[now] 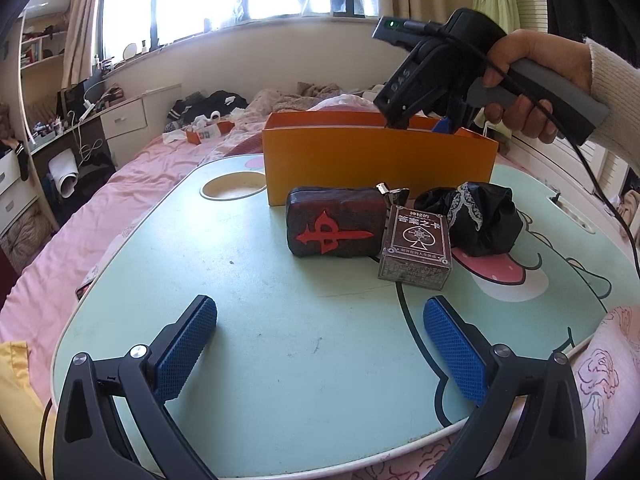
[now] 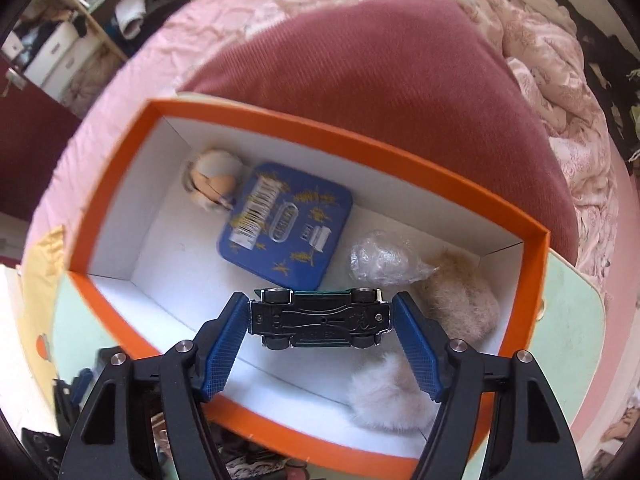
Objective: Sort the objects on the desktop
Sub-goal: 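Lift the toy car out and place it on the table with right gripper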
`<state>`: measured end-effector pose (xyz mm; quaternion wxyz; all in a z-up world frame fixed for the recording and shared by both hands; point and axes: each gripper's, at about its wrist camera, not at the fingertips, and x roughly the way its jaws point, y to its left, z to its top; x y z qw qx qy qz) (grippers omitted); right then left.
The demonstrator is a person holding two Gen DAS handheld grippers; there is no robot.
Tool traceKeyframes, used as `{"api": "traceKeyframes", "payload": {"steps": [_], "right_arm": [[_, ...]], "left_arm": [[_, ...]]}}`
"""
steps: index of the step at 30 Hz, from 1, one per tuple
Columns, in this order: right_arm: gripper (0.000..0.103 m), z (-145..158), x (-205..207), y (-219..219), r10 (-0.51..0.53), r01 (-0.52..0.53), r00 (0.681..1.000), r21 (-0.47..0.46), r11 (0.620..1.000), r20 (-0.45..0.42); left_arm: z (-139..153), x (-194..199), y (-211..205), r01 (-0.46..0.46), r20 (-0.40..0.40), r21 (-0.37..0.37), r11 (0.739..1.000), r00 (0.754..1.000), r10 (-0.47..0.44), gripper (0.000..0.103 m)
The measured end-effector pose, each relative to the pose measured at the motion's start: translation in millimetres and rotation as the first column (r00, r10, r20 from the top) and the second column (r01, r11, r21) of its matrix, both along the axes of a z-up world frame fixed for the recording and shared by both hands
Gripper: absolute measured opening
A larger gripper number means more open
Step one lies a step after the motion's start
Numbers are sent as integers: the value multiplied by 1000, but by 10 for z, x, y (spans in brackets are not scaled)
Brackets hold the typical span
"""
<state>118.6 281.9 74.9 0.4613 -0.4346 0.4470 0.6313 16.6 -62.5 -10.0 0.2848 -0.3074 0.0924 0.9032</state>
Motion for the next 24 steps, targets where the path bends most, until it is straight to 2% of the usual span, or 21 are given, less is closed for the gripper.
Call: {"api": "traceKeyframes", "payload": {"steps": [5, 6, 8, 11, 13, 16, 18, 21, 24], "right_arm": [[73, 416, 150, -187, -19, 31, 995, 127, 991, -96], [73, 576, 193, -295, -12, 32, 993, 165, 986, -119], [73, 719, 61, -332, 12, 18, 989, 205, 979, -146], [73, 906, -61, -668, 72, -29, 984, 253, 967, -162], [73, 870, -51, -925, 100, -57, 983, 262, 964, -154], [73, 649, 63, -1140, 104, -74, 989, 257, 964, -106], [73, 491, 168, -1244, 60, -36, 994, 237, 971, -94], [73, 139, 418, -1192, -29, 53, 991, 180, 982, -130], [73, -109, 450, -1157, -67, 86, 988, 136, 987, -139]], "left_arm": [[-1, 1, -6, 0, 0, 1, 1000, 1000, 0, 103], [-2, 0, 1, 0, 0, 1, 1000, 1000, 0, 103], [-2, 1, -6, 1, 0, 1, 1000, 1000, -1, 103], [-1, 0, -9, 1, 0, 1, 1000, 1000, -1, 103], [-2, 0, -10, 1, 0, 1, 1000, 1000, -1, 103], [-2, 1, -11, 1, 0, 2, 1000, 1000, -1, 103], [-2, 1, -3, 2, -1, 2, 1000, 1000, -2, 103], [-2, 3, -3, 2, -1, 2, 1000, 1000, -2, 103], [-3, 3, -6, 2, 0, 2, 1000, 1000, -2, 103]]}}
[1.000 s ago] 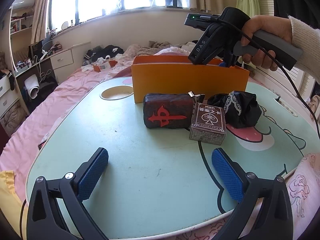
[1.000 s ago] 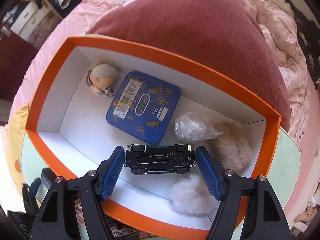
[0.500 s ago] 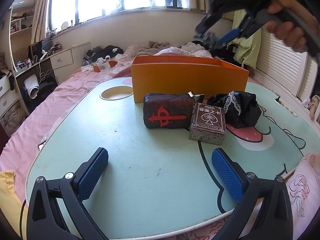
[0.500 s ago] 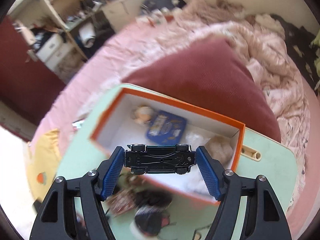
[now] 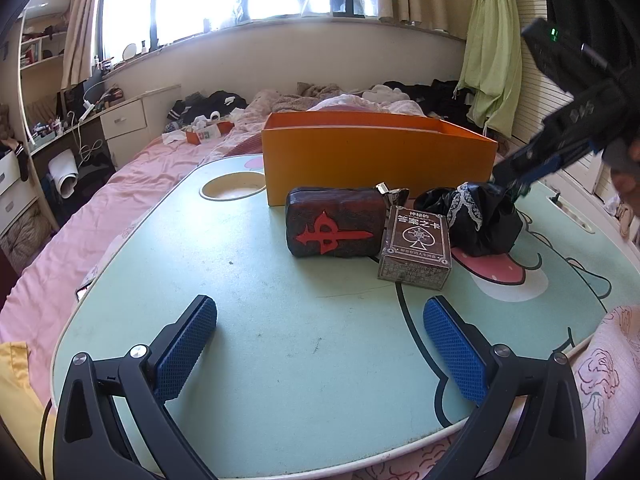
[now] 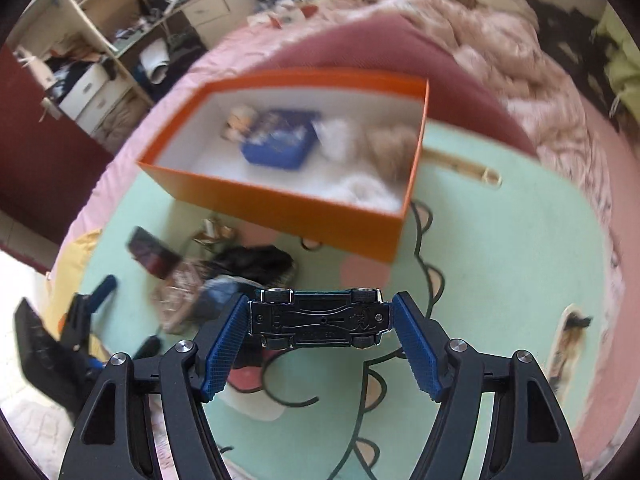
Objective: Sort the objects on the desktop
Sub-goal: 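Lift the toy car out and place it on the table with right gripper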
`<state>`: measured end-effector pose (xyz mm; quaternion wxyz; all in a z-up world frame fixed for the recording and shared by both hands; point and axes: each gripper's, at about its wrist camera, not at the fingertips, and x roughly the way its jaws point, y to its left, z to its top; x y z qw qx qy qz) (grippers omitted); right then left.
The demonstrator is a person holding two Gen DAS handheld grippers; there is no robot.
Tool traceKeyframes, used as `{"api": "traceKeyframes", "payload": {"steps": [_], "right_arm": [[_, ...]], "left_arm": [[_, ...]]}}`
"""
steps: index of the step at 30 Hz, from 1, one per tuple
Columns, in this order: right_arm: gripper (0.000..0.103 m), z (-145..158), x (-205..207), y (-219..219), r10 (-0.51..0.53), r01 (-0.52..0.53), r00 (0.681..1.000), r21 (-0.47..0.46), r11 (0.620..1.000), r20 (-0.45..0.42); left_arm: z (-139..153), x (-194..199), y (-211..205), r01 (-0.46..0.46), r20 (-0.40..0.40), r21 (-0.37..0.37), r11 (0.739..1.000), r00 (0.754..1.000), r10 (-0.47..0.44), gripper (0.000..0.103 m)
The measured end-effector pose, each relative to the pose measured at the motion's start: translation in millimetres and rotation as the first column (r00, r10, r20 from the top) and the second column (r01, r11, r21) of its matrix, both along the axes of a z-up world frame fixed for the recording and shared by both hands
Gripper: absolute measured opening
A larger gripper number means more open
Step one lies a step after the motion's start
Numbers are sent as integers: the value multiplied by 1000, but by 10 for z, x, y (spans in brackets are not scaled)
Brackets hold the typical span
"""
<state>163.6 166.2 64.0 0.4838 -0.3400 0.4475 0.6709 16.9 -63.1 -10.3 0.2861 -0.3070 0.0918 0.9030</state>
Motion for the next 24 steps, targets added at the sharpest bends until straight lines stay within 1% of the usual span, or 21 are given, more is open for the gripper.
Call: {"api": "traceKeyframes", "payload": {"steps": [2, 4, 5, 8, 9, 10, 12, 17, 19, 20, 21, 22, 23, 24], "right_arm": [[73, -103, -85, 18, 6, -6, 1000, -11, 1000, -27], [73, -113, -159, 15, 14, -14, 999, -2, 1000, -48], [73, -101, -186, 12, -4, 4, 999, 17, 1000, -43], [73, -10, -184, -48, -54, 61, 995, 93, 994, -83], [75, 17, -169, -89, -66, 76, 993, 114, 991, -94], [80, 37, -156, -136, -73, 86, 992, 130, 988, -102], [82, 32, -150, -287, -75, 89, 993, 151, 985, -96], [82, -93, -220, -699, -70, 70, 998, 194, 978, -9], [82, -140, -251, -800, -70, 68, 998, 207, 976, 4], [82, -194, -295, -853, -66, 60, 997, 209, 976, 26], [83, -240, -327, -874, -62, 50, 997, 210, 976, 51], [90, -262, -394, -913, -60, 33, 993, 246, 969, 104], [93, -310, -450, -944, -61, 22, 987, 253, 967, 147], [99, -339, -519, -965, -70, 12, 979, 287, 958, 192]], "left_arm": [[0, 1, -6, 0, 0, 0, 1000, 1000, 0, 103], [0, 1, -7, 0, 0, 0, 1000, 1000, 0, 103], [0, 1, -2, 0, 0, 0, 1000, 1000, 0, 103], [0, 3, -8, 1, 0, 0, 1000, 1000, -1, 103], [0, 3, -1, 1, -1, 0, 1000, 1000, -1, 103], [0, 2, -3, 1, 0, 1, 1000, 1000, -1, 103], [-1, 4, -4, 1, 0, 1, 1000, 1000, -1, 103], [0, 5, -8, 1, 0, 1, 1000, 1000, -1, 103], [0, 6, -9, 1, 0, 1, 1000, 1000, -1, 103], [0, 6, -4, 1, 0, 1, 1000, 1000, -1, 103], [0, 6, -6, 1, 0, 1, 1000, 1000, -1, 103], [1, 9, -8, 2, -1, 0, 1000, 1000, -2, 103], [2, 8, -3, 2, 0, 0, 1000, 1000, -2, 103], [-3, -5, 2, 3, 1, -1, 1000, 1000, -3, 103]]}}
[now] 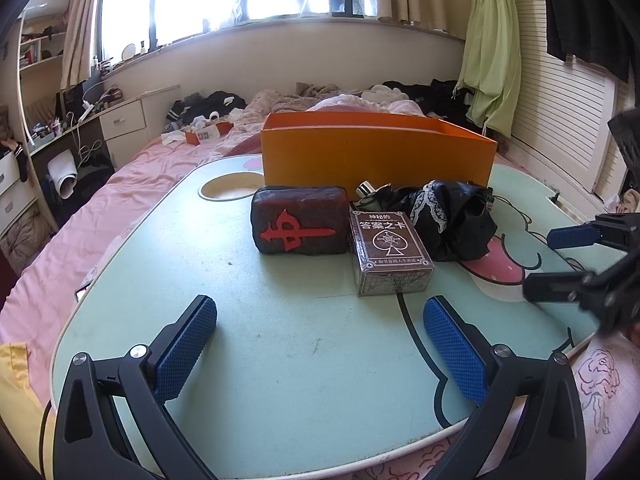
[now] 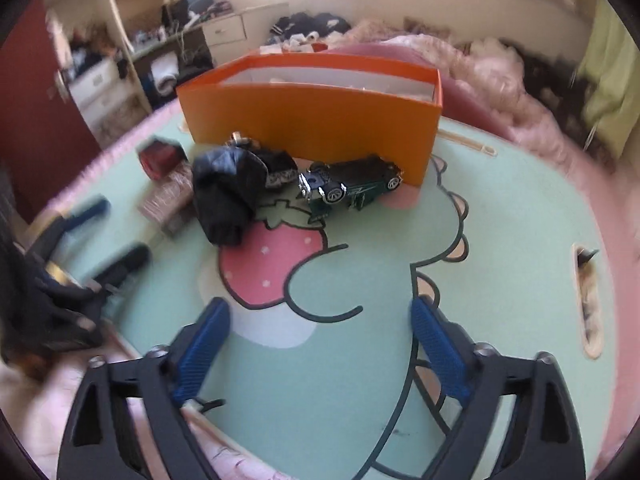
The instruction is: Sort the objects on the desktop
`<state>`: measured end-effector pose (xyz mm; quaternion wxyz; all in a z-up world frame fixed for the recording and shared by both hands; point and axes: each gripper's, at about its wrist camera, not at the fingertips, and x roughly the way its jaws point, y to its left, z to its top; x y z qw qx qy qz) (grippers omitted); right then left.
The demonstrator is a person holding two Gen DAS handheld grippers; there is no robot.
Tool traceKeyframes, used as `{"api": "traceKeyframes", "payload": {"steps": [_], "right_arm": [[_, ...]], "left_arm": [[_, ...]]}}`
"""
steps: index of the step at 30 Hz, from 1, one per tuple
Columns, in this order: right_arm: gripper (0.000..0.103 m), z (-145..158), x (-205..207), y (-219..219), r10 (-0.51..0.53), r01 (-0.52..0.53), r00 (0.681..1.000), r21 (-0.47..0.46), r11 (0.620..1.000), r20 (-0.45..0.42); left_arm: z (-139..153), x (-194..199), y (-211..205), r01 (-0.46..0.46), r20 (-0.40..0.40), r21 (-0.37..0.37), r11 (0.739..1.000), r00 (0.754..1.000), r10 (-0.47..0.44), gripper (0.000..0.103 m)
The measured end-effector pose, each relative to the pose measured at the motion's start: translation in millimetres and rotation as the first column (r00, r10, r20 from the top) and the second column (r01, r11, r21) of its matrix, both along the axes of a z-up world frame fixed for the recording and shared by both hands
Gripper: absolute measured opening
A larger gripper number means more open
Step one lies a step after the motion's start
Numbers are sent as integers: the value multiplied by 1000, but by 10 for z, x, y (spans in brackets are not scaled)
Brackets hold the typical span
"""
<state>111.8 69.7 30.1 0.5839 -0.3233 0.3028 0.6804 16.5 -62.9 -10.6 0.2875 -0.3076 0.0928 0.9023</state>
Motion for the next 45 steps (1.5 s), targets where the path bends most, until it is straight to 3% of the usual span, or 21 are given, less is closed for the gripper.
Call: {"api": "traceKeyframes", "payload": {"steps": [1, 45], "right_arm": [[102, -21, -20, 0, 4, -4, 1000, 1, 1000, -8], [103, 7, 66, 50, -59, 59, 998, 21, 998, 19]], "left_arm": [[4, -2, -4, 1, -1, 0, 1000, 1000, -1, 103], [21, 3, 2, 7, -2, 2, 1000, 1000, -7, 103]]}}
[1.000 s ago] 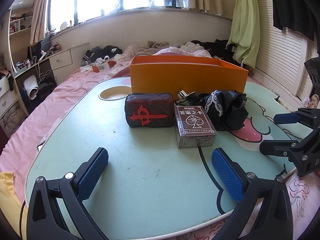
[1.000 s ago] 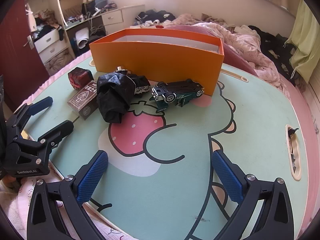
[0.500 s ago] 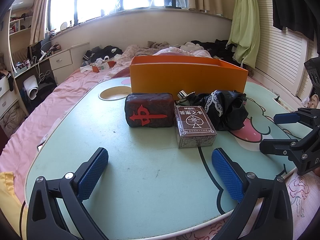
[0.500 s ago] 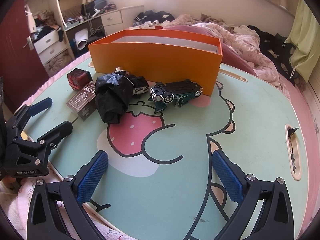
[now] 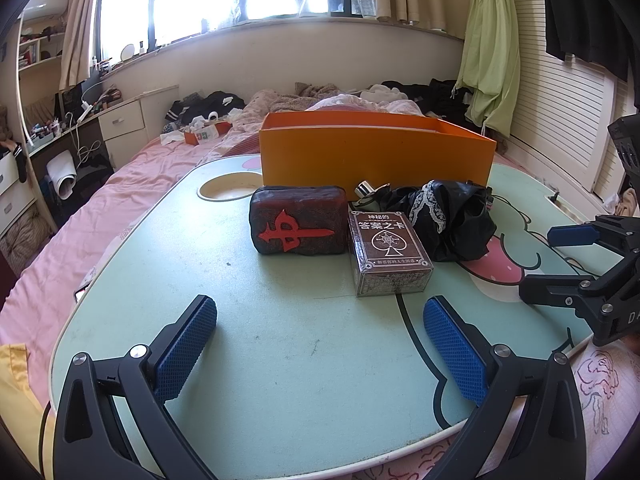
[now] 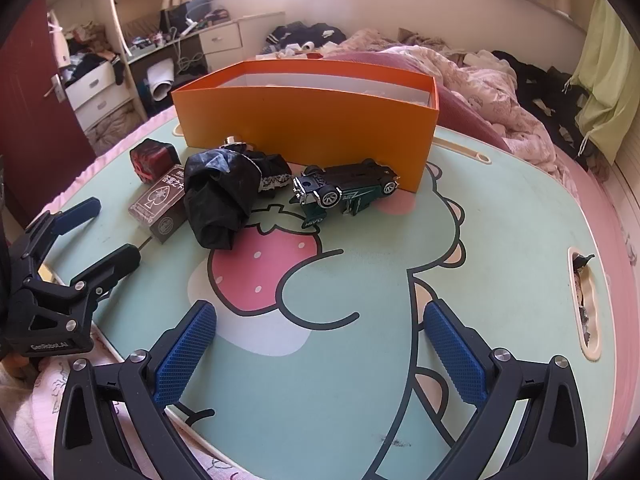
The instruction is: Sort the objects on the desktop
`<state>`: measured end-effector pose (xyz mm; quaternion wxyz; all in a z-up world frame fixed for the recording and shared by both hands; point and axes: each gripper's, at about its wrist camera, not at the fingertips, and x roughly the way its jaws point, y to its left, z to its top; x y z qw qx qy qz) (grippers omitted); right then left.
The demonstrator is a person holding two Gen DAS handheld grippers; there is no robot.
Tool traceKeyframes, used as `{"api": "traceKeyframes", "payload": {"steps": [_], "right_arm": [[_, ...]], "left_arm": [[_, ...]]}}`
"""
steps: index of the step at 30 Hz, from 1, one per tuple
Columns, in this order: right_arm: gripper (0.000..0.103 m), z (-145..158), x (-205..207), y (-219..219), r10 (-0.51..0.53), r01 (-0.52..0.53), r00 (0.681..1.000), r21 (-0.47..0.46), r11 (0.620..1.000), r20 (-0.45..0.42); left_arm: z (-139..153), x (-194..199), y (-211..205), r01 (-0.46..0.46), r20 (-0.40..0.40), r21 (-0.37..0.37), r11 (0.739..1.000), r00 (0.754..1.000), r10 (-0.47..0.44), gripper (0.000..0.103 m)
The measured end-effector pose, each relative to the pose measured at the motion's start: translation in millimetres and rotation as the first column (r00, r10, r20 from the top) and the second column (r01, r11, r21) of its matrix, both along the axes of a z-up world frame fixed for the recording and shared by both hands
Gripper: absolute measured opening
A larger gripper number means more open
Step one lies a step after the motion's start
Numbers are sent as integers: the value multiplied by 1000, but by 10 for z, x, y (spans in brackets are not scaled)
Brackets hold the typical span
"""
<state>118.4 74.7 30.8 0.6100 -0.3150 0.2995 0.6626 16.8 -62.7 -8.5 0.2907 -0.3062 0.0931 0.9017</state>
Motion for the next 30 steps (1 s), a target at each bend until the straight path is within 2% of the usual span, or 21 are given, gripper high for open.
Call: {"api": "traceKeyframes", "payload": {"steps": [16, 18, 21, 23, 25, 27, 28, 29, 30], "right_arm": [[103, -7, -20, -6, -19, 19, 1000, 4, 1000, 15], [103, -5, -13, -2, -19, 19, 1000, 4, 1000, 14], [103, -3, -19, 2, -19, 19, 1000, 5, 1000, 15], [103, -8, -26, -5, -20, 20, 1000, 5, 1000, 16], [103, -9, -26, -5, -21, 20, 1000, 5, 1000, 16], [103, -7, -21, -1, -21, 21, 1000, 6, 1000, 16], [103, -10, -30, -6, -22, 22, 1000, 6, 1000, 17], [103, -9, -30, -6, -22, 22, 1000, 6, 1000, 17], [103, -7, -25, -1, -22, 22, 1000, 6, 1000, 17]], "left_arm": [[26, -4, -6, -5, 10, -9, 1000, 1000, 5, 103], [65, -7, -44, -8, 12, 8, 1000, 1000, 8, 103], [289, -25, -91, 10, -30, 49, 999, 1000, -8, 103], [553, -102, -97, 0, -90, 64, 998, 996, 6, 103], [881, -301, -80, -1, -107, 102, 995, 994, 12, 103], [1138, -572, -14, 26, -68, 137, 990, 998, -17, 100], [1234, -747, 69, 42, -28, 135, 990, 999, -38, 94], [1300, -925, 182, 50, 16, 121, 991, 999, -52, 80], [1334, -1186, 387, 57, 86, 80, 995, 994, -64, 73]]}}
